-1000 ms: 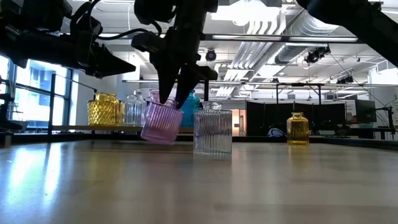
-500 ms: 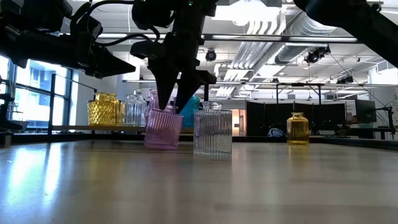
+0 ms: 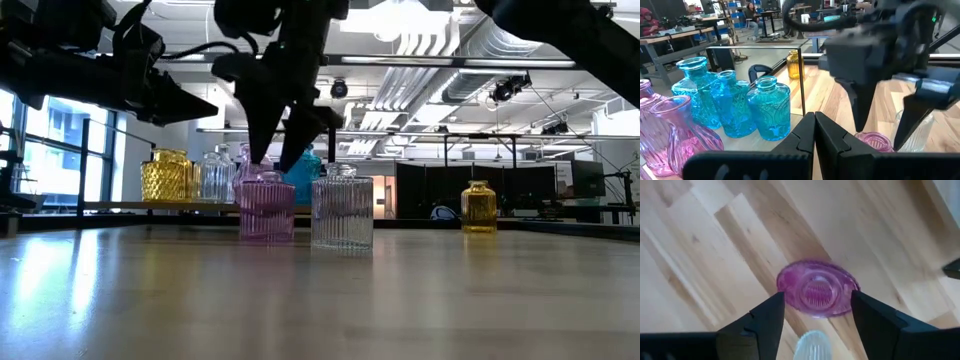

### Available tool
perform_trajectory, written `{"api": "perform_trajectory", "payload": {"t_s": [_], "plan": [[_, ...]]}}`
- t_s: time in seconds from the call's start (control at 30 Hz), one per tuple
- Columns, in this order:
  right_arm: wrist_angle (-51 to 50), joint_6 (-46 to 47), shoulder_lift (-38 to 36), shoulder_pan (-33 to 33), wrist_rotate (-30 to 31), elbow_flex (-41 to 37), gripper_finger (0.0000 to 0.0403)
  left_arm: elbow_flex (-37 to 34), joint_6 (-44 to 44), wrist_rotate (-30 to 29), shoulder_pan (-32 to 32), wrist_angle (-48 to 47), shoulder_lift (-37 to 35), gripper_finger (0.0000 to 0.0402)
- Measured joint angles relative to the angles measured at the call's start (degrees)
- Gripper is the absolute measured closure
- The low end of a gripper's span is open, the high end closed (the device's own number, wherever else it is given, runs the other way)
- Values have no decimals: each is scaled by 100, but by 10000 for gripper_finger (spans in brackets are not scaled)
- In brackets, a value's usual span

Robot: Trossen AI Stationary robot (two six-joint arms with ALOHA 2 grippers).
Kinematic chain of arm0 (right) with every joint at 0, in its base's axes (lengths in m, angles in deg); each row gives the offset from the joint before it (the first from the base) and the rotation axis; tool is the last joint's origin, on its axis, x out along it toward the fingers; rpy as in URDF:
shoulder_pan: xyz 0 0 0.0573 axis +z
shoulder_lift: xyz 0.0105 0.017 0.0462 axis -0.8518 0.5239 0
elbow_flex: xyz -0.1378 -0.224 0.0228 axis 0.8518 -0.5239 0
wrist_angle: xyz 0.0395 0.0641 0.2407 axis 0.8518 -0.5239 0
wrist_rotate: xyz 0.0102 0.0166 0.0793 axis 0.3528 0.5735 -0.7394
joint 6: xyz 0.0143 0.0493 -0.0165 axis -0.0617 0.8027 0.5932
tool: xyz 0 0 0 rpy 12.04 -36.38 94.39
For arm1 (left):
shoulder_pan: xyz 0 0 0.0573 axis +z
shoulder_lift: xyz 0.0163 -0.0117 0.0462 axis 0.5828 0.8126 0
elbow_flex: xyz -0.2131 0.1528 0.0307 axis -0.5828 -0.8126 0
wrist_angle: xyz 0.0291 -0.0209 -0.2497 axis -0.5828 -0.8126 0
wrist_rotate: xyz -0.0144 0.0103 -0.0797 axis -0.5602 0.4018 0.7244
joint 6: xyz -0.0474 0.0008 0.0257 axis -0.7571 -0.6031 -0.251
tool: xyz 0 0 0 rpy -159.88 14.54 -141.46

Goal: Sort vases onto shelf
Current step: Put the purple flower vase aligned with the other purple flower vase on the shelf

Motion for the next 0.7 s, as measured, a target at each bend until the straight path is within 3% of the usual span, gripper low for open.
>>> {"api": "perform_trajectory", "payload": {"t_s": [0.13,0.27,0.4,0.57,0.63,0.7], "plan": [[-145,-283,-241,0,10,-8,200,0,-45,0,-2,-3,0,401],[-525,-882,-485,203,642,-72,220,0,-48,0,-2,-43,0,402],[-789,-1468,-499,533,1125,-88,273,0,-158,0,-2,-105,0,402],[-357,-1955,-506,815,1817,-88,377,0,-365,114,-4,-241,0,402],[-117,-2096,-507,861,1984,-88,395,0,-420,227,-4,-246,0,402],[122,-2258,-506,879,1975,-88,386,0,-497,301,-4,-264,0,402]]}}
